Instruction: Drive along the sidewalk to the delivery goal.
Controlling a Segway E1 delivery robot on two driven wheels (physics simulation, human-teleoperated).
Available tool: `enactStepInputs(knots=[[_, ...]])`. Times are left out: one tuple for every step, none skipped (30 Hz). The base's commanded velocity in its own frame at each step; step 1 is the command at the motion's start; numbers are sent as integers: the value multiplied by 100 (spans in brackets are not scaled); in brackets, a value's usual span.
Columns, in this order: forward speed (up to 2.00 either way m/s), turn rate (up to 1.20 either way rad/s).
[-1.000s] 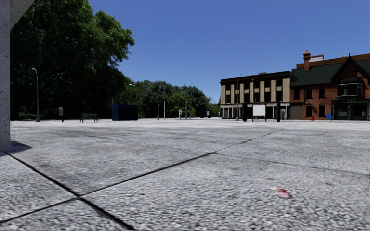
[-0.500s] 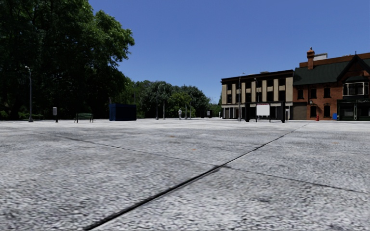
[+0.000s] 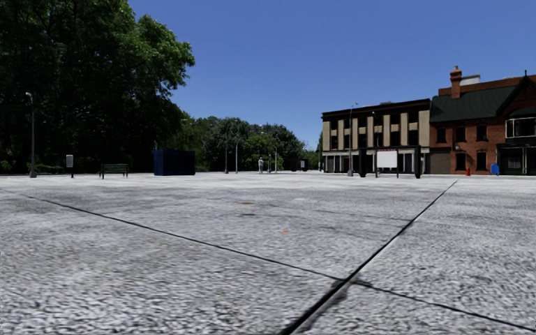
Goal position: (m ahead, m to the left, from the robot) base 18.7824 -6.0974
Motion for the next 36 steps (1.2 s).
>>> enactStepInputs(knots=[[200, 0], [200, 0], [200, 0], [200, 0], [200, 0], [200, 0], [200, 0], [200, 0], [200, 0], [200, 0], [200, 0], [200, 0], [200, 0], [200, 0], [200, 0], [200, 0], [200, 0], [200, 0], [200, 0], [200, 0], [200, 0], [200, 0], [200, 0], [200, 0], [200, 0], [200, 0], [200, 0], [200, 0], [200, 0], [200, 0], [200, 0], [200, 0], [200, 0], [200, 0], [200, 0], [200, 0]])
